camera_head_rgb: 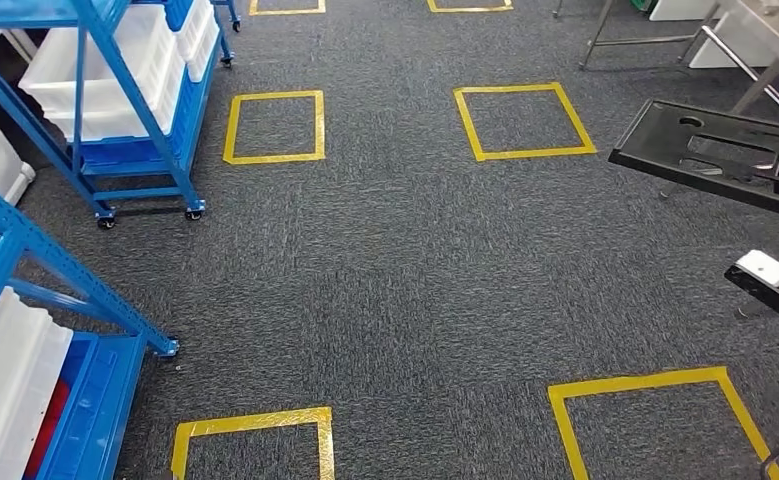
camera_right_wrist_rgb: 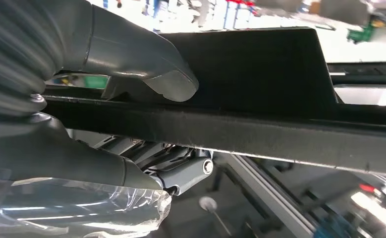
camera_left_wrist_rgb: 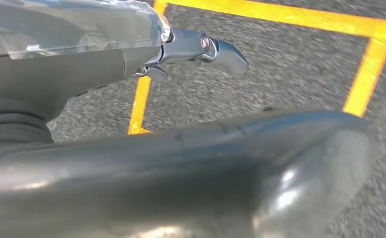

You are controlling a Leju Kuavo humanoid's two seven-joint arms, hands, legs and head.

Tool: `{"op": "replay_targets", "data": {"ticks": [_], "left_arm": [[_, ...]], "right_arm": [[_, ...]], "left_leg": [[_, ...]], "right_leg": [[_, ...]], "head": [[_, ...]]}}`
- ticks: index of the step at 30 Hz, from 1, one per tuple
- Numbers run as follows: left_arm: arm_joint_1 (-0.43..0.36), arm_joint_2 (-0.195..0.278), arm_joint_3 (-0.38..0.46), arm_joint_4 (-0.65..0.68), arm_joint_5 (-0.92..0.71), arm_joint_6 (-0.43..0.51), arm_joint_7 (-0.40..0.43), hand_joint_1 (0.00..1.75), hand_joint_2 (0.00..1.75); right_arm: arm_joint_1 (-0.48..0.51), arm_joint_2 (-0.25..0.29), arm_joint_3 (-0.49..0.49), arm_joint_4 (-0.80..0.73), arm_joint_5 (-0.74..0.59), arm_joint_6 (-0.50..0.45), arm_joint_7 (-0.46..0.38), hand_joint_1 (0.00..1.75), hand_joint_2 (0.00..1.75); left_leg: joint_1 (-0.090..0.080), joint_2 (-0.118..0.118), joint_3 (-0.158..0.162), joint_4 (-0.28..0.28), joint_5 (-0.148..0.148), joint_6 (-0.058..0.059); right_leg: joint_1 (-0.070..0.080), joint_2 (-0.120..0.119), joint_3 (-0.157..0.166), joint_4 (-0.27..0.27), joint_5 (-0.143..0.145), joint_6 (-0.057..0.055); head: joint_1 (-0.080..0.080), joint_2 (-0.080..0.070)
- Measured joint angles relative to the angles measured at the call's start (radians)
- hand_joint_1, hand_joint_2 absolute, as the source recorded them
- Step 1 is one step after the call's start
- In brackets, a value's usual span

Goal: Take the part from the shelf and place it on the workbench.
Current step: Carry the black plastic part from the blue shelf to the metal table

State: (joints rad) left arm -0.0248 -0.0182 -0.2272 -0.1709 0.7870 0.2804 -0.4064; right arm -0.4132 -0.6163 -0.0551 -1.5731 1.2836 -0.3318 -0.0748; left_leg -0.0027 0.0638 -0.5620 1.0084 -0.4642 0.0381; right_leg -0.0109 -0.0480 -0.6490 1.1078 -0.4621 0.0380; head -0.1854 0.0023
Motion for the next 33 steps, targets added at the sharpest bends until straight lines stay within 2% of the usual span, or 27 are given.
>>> {"op": "replay_targets", "data": {"ticks": [2,3,4,5,6,7,9,10,11,12,13,14,16,17,18,20,21,22,24,25,26,27,28,29,30,32,33], "left_arm": [[0.000,0.000,-0.001,0.000,-0.002,-0.009,-0.006,0.00,0.00],[-0.001,0.001,-0.001,0.000,-0.004,-0.012,-0.007,0.00,0.00],[-0.002,0.001,-0.001,0.000,-0.006,-0.015,-0.009,0.00,0.00],[-0.003,0.001,-0.002,0.000,-0.009,-0.016,-0.010,0.00,0.00],[-0.004,0.001,-0.002,0.000,-0.012,-0.015,-0.012,0.00,0.00],[-0.005,0.000,-0.002,0.000,-0.014,-0.009,-0.014,0.00,0.00],[-0.006,-0.004,-0.003,0.000,-0.014,0.010,-0.017,0.00,0.00],[-0.006,-0.007,-0.003,0.000,-0.014,0.020,-0.018,0.00,0.00],[-0.005,-0.010,-0.003,0.000,-0.014,0.029,-0.017,0.00,0.00],[-0.005,-0.013,-0.004,0.000,-0.014,0.036,-0.016,0.00,0.00],[-0.004,-0.015,-0.004,0.000,-0.014,0.042,-0.013,0.00,0.00],[-0.005,-0.016,-0.004,0.000,-0.014,0.047,-0.009,0.00,0.00],[-0.006,-0.017,-0.004,0.000,-0.013,0.053,0.001,0.00,0.00],[-0.007,-0.017,-0.004,0.000,-0.013,0.054,0.005,0.00,0.00],[-0.009,-0.016,-0.004,0.000,-0.013,0.056,0.010,0.00,0.00],[-0.014,-0.018,-0.004,0.000,-0.012,0.062,0.020,0.00,0.00],[-0.017,-0.019,-0.004,0.000,-0.012,0.066,0.024,0.00,0.00],[-0.019,-0.020,-0.004,0.000,-0.012,0.069,0.029,0.00,0.00],[-0.017,-0.020,-0.004,0.000,-0.012,0.074,0.037,0.00,0.00],[-0.016,-0.020,-0.004,0.000,-0.012,0.074,0.040,0.00,0.00],[-0.015,-0.020,-0.004,0.000,-0.012,0.074,0.042,0.00,0.00],[-0.015,-0.020,-0.005,0.000,-0.013,0.073,0.044,0.00,0.00],[-0.015,-0.020,-0.005,0.000,-0.014,0.071,0.045,0.00,0.00],[-0.015,-0.020,-0.006,0.000,-0.014,0.070,0.045,0.00,0.00],[-0.016,-0.020,-0.006,0.000,-0.014,0.068,0.045,0.00,0.00],[-0.016,-0.019,-0.006,0.000,-0.014,0.067,0.046,0.00,0.00],[-0.016,-0.018,-0.006,0.000,-0.014,0.067,0.046,0.00,0.00]], "right_arm": [[0.013,0.000,-0.010,-0.007,-0.001,0.002,-0.001,1.75,1.75],[0.019,0.001,-0.013,-0.010,-0.002,0.004,-0.001,1.75,1.75],[0.026,0.001,-0.015,-0.012,-0.002,0.006,-0.002,1.75,1.75],[0.032,0.002,-0.016,-0.014,-0.002,0.008,-0.003,1.75,1.75],[0.037,0.003,-0.019,-0.016,-0.002,0.011,-0.004,1.75,1.75],[0.040,0.004,-0.021,-0.019,-0.002,0.013,-0.005,1.75,1.75],[0.046,0.008,-0.024,-0.026,-0.008,0.018,-0.011,1.75,1.75],[0.051,0.011,-0.025,-0.028,-0.011,0.021,-0.015,1.75,1.75],[0.055,0.014,-0.025,-0.030,-0.015,0.024,-0.020,1.75,1.75],[0.059,0.018,-0.026,-0.031,-0.018,0.027,-0.025,1.75,1.75],[0.061,0.021,-0.026,-0.031,-0.020,0.030,-0.030,1.75,1.75],[0.060,0.023,-0.026,-0.031,-0.022,0.032,-0.034,1.75,1.75],[0.057,0.029,-0.026,-0.029,-0.025,0.036,-0.040,1.75,1.75],[0.054,0.032,-0.026,-0.027,-0.026,0.038,-0.042,1.75,1.75],[0.052,0.035,-0.026,-0.024,-0.028,0.040,-0.045,1.75,1.75],[0.050,0.038,-0.025,-0.019,-0.033,0.044,-0.050,1.75,1.75],[0.048,0.037,-0.025,-0.016,-0.036,0.046,-0.053,1.75,1.75],[0.043,0.037,-0.025,-0.013,-0.040,0.047,-0.057,1.75,1.75],[0.028,0.038,-0.024,-0.004,-0.052,0.048,-0.063,1.75,1.75],[0.023,0.040,-0.022,0.001,-0.058,0.049,-0.067,1.75,1.75],[0.022,0.041,-0.021,0.007,-0.065,0.049,-0.070,1.75,1.75],[0.022,0.043,-0.019,0.014,-0.069,0.049,-0.074,1.75,1.75],[0.022,0.044,-0.018,0.020,-0.073,0.048,-0.077,1.75,1.75],[0.022,0.044,-0.017,0.024,-0.075,0.046,-0.078,1.75,1.75],[0.021,0.044,-0.016,0.027,-0.077,0.043,-0.079,1.75,1.75],[0.019,0.044,-0.015,0.032,-0.080,0.039,-0.080,1.75,1.75],[0.019,0.044,-0.015,0.034,-0.081,0.037,-0.080,1.75,1.75]], "left_leg": [[-0.008,0.021,0.003,0.003,-0.006,-0.008],[-0.010,0.032,0.005,0.003,-0.009,-0.012],[-0.011,0.045,0.008,0.003,-0.011,-0.016],[-0.011,0.048,0.010,0.005,-0.016,-0.022],[-0.009,0.036,0.008,0.016,-0.027,-0.028],[-0.007,0.014,-0.001,0.043,-0.046,-0.032],[-0.003,-0.037,-0.053,0.162,-0.110,-0.036],[-0.003,-0.047,-0.087,0.235,-0.140,-0.037],[-0.002,-0.052,-0.114,0.290,-0.155,-0.036],[-0.003,-0.054,-0.126,0.309,-0.149,-0.034],[-0.003,-0.058,-0.118,0.284,-0.123,-0.029],[-0.004,-0.067,-0.094,0.224,-0.083,-0.024],[-0.003,-0.111,-0.035,0.082,-0.020,-0.012],[-0.003,-0.128,-0.016,0.038,-0.007,-0.009],[-0.003,-0.136,-0.006,0.017,-0.005,-0.008],[-0.002,-0.117,0.000,0.004,0.001,-0.005],[-0.001,-0.105,0.003,-0.006,0.006,-0.001],[0.001,-0.092,0.007,-0.016,0.013,0.003],[0.002,-0.067,0.010,-0.029,0.020,0.008],[0.002,-0.055,0.009,-0.030,0.020,0.009],[0.002,-0.043,0.009,-0.029,0.019,0.008],[0.003,-0.031,0.009,-0.028,0.017,0.006],[0.004,-0.019,0.009,-0.027,0.015,0.004],[0.006,-0.007,0.010,-0.024,0.011,0.000],[0.007,0.003,0.011,-0.019,0.007,-0.004],[0.003,0.021,0.013,-0.011,-0.004,-0.016],[0.001,0.030,0.015,-0.009,-0.008,-0.023]], "right_leg": [[0.009,-0.037,0.039,-0.080,0.021,-0.012],[0.013,-0.036,0.040,-0.086,0.018,-0.019],[0.013,-0.019,0.038,-0.087,0.021,-0.025],[0.010,-0.007,0.038,-0.089,0.023,-0.031],[0.007,0.006,0.038,-0.091,0.025,-0.037],[0.003,0.018,0.039,-0.093,0.027,-0.043],[0.001,0.041,0.039,-0.094,0.029,-0.051],[0.003,0.054,0.039,-0.094,0.029,-0.054],[0.005,0.069,0.039,-0.093,0.030,-0.055],[0.006,0.084,0.039,-0.092,0.030,-0.055],[0.007,0.099,0.039,-0.090,0.030,-0.055],[0.008,0.114,0.039,-0.089,0.030,-0.055],[0.007,0.141,0.037,-0.085,0.030,-0.053],[0.005,0.154,0.034,-0.084,0.032,-0.049],[0.002,0.166,0.031,-0.084,0.034,-0.043],[-0.002,0.185,0.025,-0.089,0.040,-0.029],[-0.001,0.174,0.022,-0.086,0.037,-0.023],[0.001,0.149,0.012,-0.070,0.024,-0.019],[0.001,0.083,-0.031,0.022,-0.031,-0.009],[-0.003,0.065,-0.062,0.088,-0.061,-0.004],[-0.007,0.058,-0.088,0.143,-0.079,0.002],[-0.012,0.054,-0.101,0.170,-0.080,0.007],[-0.017,0.049,-0.093,0.156,-0.063,0.013],[-0.021,0.040,-0.066,0.104,-0.031,0.017],[-0.022,0.019,-0.027,0.028,0.000,0.021],[-0.017,-0.015,0.028,-0.078,0.035,0.016],[-0.014,-0.021,0.035,-0.095,0.035,0.009]], "head": [[0.000,0.000],[0.000,0.000],[0.000,0.000],[0.000,0.000],[0.000,0.000],[0.000,0.000],[0.000,0.000],[0.000,0.000],[0.000,0.000],[0.000,0.000],[0.000,0.000],[0.000,0.000],[0.000,0.000],[0.000,0.000],[0.000,0.000],[0.000,0.000],[0.000,0.000],[0.000,0.000],[0.000,0.000],[0.000,0.000],[0.000,0.000],[0.000,0.000],[0.000,0.000],[0.000,0.000],[0.000,0.000],[0.000,0.000],[0.000,0.000]]}}
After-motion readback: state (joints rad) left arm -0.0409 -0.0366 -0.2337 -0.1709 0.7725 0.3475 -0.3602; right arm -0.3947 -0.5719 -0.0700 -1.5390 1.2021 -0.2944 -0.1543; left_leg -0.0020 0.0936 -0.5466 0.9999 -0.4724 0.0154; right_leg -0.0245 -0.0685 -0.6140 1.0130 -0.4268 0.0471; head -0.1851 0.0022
